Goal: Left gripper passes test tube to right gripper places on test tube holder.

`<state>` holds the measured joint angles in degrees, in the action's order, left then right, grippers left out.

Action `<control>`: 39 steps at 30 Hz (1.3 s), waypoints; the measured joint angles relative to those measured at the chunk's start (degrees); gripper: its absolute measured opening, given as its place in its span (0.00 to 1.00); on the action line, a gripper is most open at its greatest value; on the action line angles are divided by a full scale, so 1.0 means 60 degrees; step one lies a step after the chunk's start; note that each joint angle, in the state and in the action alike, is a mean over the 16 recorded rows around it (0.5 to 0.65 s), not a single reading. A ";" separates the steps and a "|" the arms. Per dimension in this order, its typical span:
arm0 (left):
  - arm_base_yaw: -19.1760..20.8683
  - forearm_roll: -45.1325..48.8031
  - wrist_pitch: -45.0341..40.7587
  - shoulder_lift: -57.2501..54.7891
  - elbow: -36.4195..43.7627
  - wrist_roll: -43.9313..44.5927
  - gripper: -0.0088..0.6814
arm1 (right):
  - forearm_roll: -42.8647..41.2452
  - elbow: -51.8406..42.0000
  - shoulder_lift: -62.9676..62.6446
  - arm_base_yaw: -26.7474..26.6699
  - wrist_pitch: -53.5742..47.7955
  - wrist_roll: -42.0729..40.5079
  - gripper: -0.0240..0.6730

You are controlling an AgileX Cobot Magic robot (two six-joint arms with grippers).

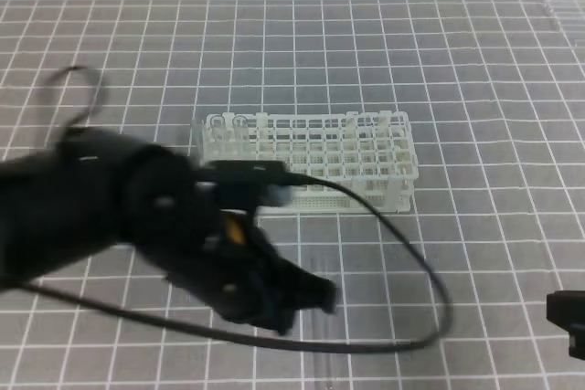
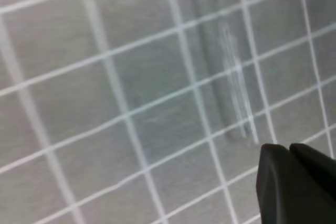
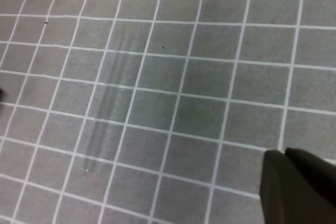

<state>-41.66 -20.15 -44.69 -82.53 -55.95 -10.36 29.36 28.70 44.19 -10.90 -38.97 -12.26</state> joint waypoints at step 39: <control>-0.2121 0.2515 -0.2047 -0.4586 -0.3174 -0.1884 0.57 | 0.0238 0.0000 0.0000 0.0000 0.0170 -0.0034 0.02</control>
<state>-54.38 -5.06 -56.97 -110.04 -74.99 -21.66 30.79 28.70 44.19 -10.90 -37.95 -12.46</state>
